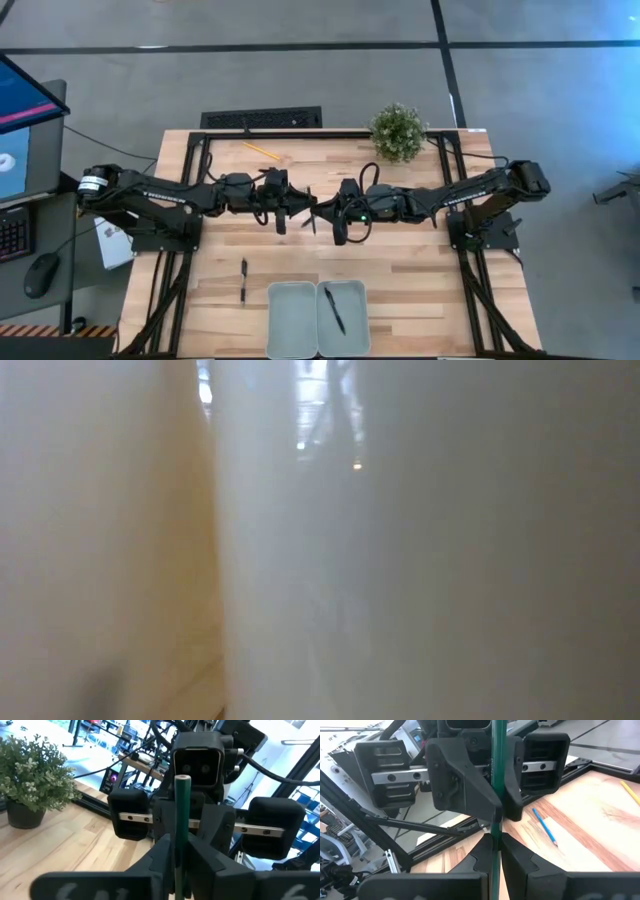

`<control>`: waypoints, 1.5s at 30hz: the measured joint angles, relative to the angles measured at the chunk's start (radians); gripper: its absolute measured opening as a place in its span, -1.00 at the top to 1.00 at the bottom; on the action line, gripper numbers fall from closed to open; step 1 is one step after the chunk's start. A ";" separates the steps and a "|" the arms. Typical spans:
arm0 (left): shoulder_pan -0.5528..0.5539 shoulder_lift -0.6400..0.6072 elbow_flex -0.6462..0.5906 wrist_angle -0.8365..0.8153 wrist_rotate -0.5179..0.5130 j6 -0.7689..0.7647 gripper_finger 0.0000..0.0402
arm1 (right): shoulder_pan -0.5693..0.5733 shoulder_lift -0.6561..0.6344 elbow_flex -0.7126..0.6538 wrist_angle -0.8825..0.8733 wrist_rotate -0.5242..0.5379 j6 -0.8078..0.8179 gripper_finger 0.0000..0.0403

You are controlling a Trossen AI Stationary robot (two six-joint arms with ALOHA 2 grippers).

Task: Sort pens & pencils
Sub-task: Put the green pencil into the left gray bin

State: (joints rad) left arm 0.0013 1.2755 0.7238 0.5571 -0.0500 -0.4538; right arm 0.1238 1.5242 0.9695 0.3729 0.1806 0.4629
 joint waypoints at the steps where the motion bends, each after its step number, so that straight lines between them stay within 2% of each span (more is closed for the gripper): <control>1: 0.000 0.000 0.000 0.000 0.000 0.000 0.88 | 0.000 0.000 0.000 0.000 0.000 0.000 0.74; 6: 0.000 0.000 0.000 0.000 0.000 0.002 0.95 | 0.000 0.000 0.000 -0.001 0.001 0.000 0.74; 13: 0.000 0.000 0.000 0.000 -0.007 0.005 0.86 | 0.000 0.000 0.000 0.000 0.001 0.000 0.74; 20: 0.000 0.000 0.000 0.000 -0.008 0.005 0.96 | 0.000 0.000 0.000 0.000 0.001 0.000 0.74; 26: 0.000 0.000 0.000 0.000 -0.008 0.005 0.86 | 0.000 0.000 0.000 0.001 0.001 0.000 0.74; 34: 0.000 0.000 0.000 0.000 -0.009 0.003 0.95 | 0.000 0.000 0.000 0.001 0.001 0.000 0.74; 40: 0.000 0.000 0.000 0.000 -0.010 0.002 0.79 | 0.000 0.000 0.000 0.002 0.000 0.001 0.74; 45: 0.001 0.000 0.000 -0.001 -0.012 0.002 0.77 | 0.000 0.000 0.000 0.002 0.000 0.001 0.74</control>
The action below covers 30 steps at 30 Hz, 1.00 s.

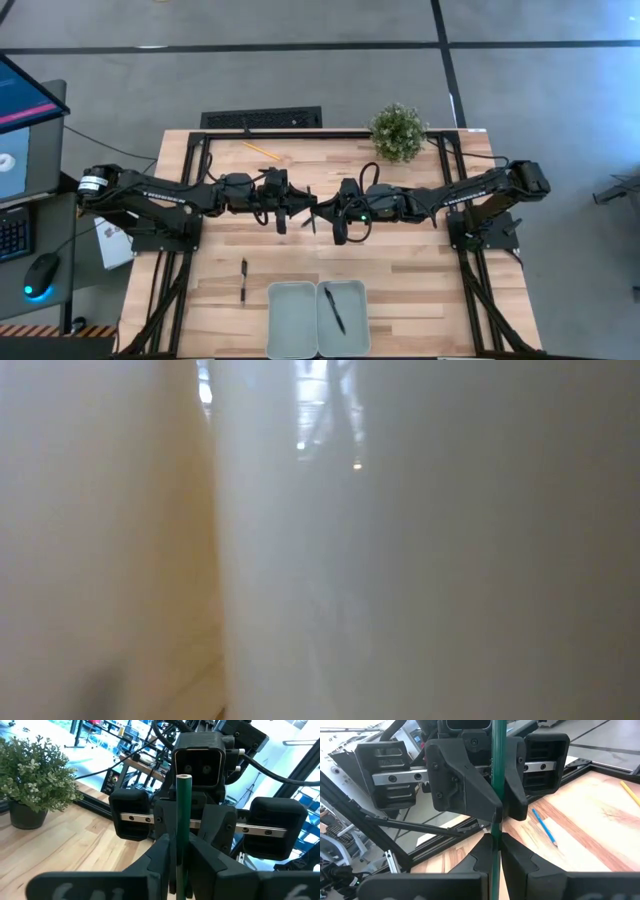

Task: Sort pens & pencils
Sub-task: Put the green pencil into the left gray bin

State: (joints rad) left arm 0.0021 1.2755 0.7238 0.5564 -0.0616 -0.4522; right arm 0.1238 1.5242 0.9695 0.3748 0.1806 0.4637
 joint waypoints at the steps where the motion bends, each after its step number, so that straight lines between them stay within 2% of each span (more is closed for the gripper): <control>1: 0.000 0.000 0.000 0.000 0.000 0.000 0.78 | 0.000 0.000 0.000 0.000 0.000 0.000 0.74; 10: 0.000 0.000 0.000 0.001 0.001 -0.001 0.92 | 0.000 0.000 0.000 -0.001 0.001 0.000 0.74; 19: 0.000 0.000 0.000 0.000 0.001 0.000 0.85 | 0.000 0.000 0.000 0.000 0.000 0.000 0.74; 30: 0.000 0.000 0.000 0.000 0.002 -0.001 0.91 | 0.000 0.000 0.000 -0.001 0.000 0.007 0.74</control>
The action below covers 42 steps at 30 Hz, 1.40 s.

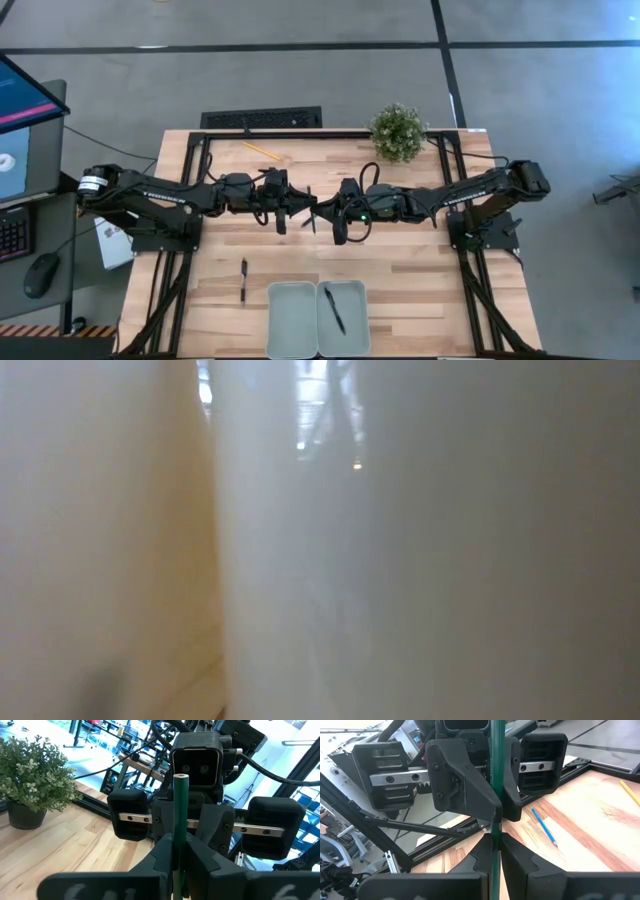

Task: Sort pens & pencils
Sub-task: Put the green pencil into the left gray bin

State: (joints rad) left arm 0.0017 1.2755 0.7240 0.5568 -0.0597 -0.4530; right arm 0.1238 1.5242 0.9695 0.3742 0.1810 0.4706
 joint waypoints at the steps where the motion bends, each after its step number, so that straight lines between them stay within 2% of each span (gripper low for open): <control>1: 0.000 0.000 0.000 0.000 0.000 0.000 0.89 | 0.000 0.000 0.000 0.000 0.000 0.000 0.74; 36: 0.000 0.000 0.000 0.000 0.000 0.000 0.90 | 0.000 0.000 0.000 0.001 0.000 0.001 0.74; 42: 0.000 0.000 0.000 -0.001 0.000 0.001 0.91 | 0.000 0.000 0.000 0.002 -0.001 0.000 0.58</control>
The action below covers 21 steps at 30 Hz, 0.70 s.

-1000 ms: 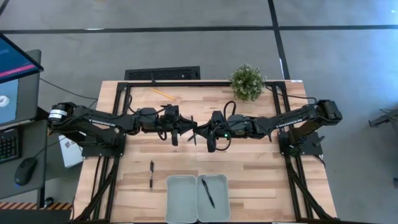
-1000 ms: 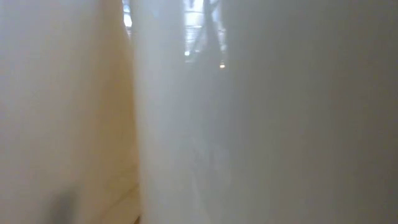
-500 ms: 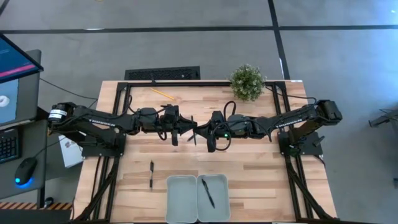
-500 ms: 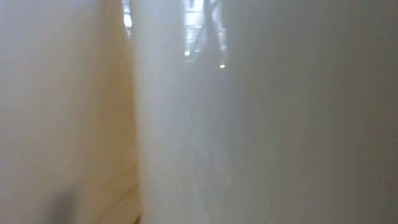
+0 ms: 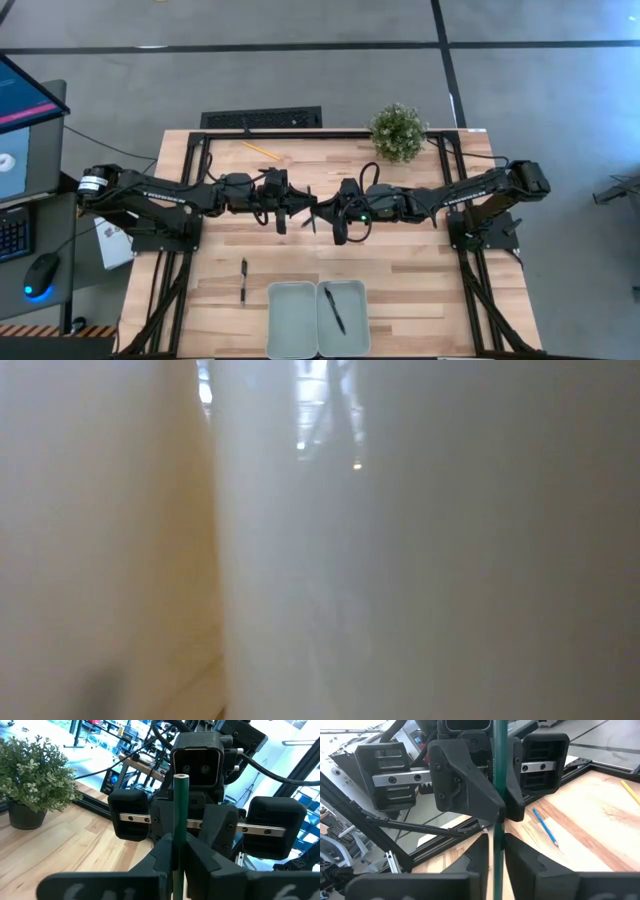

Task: Sort pens & pencils
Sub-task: Put the green pencil into the left gray bin

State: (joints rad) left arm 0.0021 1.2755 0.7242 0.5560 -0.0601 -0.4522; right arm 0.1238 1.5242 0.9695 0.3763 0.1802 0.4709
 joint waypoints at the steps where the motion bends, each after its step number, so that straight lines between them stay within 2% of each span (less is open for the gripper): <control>1: 0.000 0.000 0.000 0.000 0.000 0.000 0.90 | 0.000 0.000 0.000 0.000 0.000 0.000 0.54; 9: 0.001 0.000 0.000 -0.001 0.003 -0.005 0.90 | 0.000 0.000 0.000 -0.050 -0.003 0.000 0.17; 15: 0.000 0.001 0.000 -0.030 0.103 -0.087 0.90 | 0.001 -0.002 0.000 -0.213 -0.015 0.000 0.02; 21: -0.004 0.000 0.001 -0.146 0.232 -0.194 0.89 | 0.018 -0.001 -0.001 -0.309 -0.160 0.001 -0.03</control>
State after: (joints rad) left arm -0.0017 1.2751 0.7254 0.4099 0.1721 -0.6464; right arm 0.1416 1.5233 0.9688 0.0677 0.0203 0.4724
